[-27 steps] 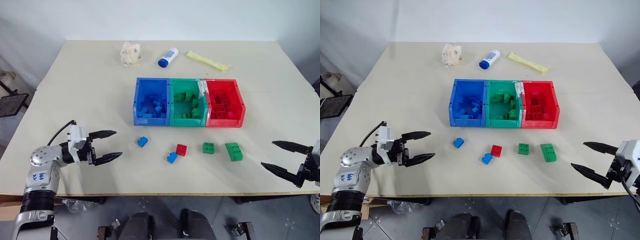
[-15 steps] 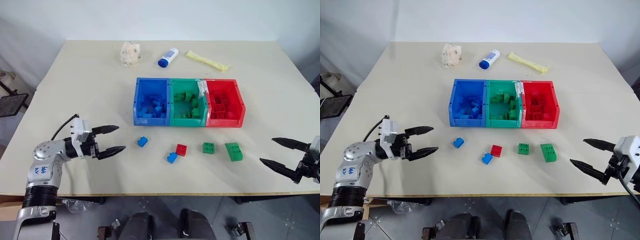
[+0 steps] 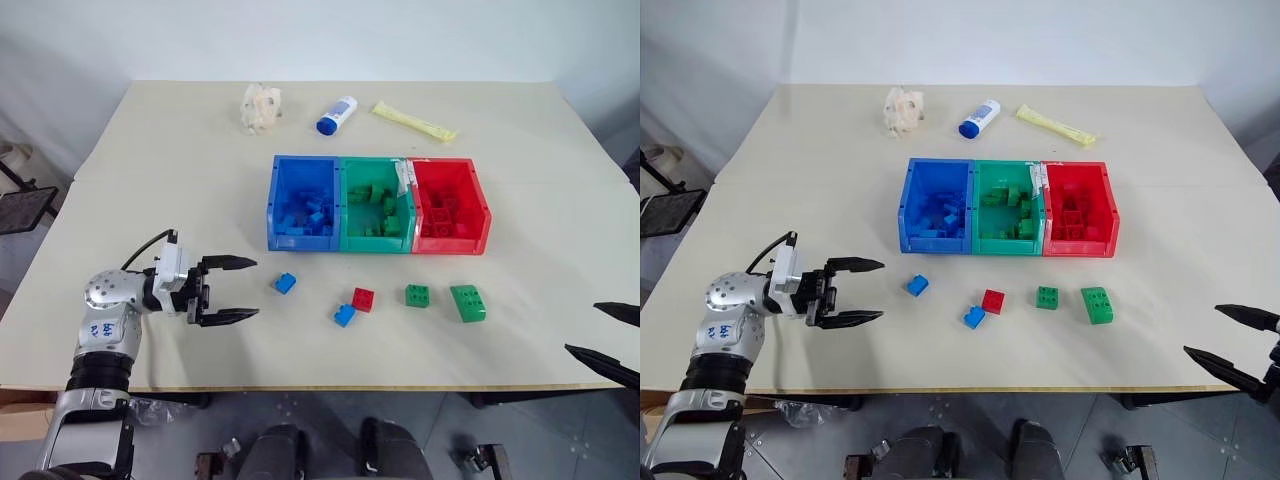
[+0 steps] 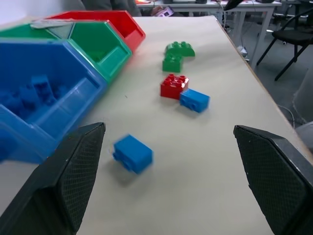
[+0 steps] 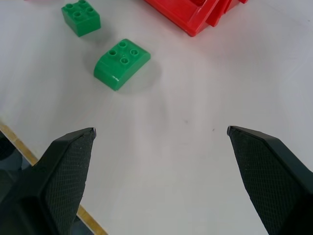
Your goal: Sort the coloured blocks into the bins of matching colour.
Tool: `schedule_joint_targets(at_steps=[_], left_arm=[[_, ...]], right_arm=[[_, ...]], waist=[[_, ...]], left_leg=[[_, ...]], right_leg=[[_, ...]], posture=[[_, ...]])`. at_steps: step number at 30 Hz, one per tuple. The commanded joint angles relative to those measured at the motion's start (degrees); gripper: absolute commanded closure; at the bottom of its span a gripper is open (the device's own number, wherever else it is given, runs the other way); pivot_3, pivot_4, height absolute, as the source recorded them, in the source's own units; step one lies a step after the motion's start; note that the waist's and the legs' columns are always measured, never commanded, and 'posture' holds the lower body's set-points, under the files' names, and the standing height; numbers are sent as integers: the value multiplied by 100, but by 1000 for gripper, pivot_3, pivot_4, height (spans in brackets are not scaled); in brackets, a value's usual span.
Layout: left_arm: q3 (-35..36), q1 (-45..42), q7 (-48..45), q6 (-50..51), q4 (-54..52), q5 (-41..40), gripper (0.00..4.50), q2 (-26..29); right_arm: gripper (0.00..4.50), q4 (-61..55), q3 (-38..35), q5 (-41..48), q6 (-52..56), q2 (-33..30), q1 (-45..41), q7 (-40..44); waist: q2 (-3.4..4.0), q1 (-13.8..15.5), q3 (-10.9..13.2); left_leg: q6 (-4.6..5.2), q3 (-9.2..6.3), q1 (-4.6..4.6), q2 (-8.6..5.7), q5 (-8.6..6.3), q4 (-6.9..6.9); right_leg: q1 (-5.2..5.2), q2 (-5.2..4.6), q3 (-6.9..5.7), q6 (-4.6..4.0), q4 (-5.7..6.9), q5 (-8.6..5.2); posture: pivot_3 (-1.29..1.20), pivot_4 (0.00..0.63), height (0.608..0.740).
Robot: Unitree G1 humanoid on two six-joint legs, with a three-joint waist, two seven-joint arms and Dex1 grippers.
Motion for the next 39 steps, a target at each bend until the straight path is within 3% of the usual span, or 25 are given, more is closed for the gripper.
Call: schedule_joint_targets(at_steps=[1, 10, 14, 20, 27, 38, 39], left_arm=[[-22, -9, -335, -90, -42, -52, 34, -4], [72, 606, -115, 159, -957, -264, 34, 133], [256, 1100, 114, 352, -1582, -409, 34, 217], [340, 1580, 336, 566, -2236, -486, 34, 237], [414, 1781, 534, 695, -2584, -520, 34, 222], [468, 1961, 689, 675, -2750, -534, 34, 181], [459, 1971, 697, 676, -2761, -534, 9, 173]], right_arm=[[0, -201, -178, 88, 103, -131, -20, -2], [0, 177, 1229, -467, 506, -824, -1332, -212], [0, 275, 2275, -640, 751, -620, -2291, -334], [0, 546, 2968, -824, 637, -323, -2793, -345], [0, 919, 3583, -1060, 730, -159, -3370, -367], [0, 600, 3832, -1190, 1244, 313, -3252, -1002], [175, 567, 3837, -1198, 1259, 323, -3213, -1034]], waist=[[0, -1, 0], [0, -37, 0], [0, -29, 0], [1, 4, 0], [2, -34, 1], [0, -29, 0], [0, -30, 0]], left_leg=[[0, 0, 0, 0, 0, 0], [0, -6, 0, 7, 0, 6], [0, -10, -3, 2, 0, 8], [0, -24, -10, -2, 0, 16], [0, -14, -6, -1, 0, 22], [-1, -16, -6, 0, 0, 23], [-1, -15, -5, 0, 0, 23]], right_leg=[[0, 2, -3, 0, 1, 0], [-3, -6, 18, -2, 9, 0], [-2, -14, 19, -2, 6, 0], [1, -17, 11, -2, 10, 0], [1, -13, 5, -2, 15, 0], [2, -11, 2, -2, 16, 0], [3, -11, 2, -2, 17, 0]], posture=[[0, 150, 740], [0, 150, 740], [0, 150, 740], [0, 150, 740], [0, 150, 740], [0, 150, 740], [0, 150, 740]])
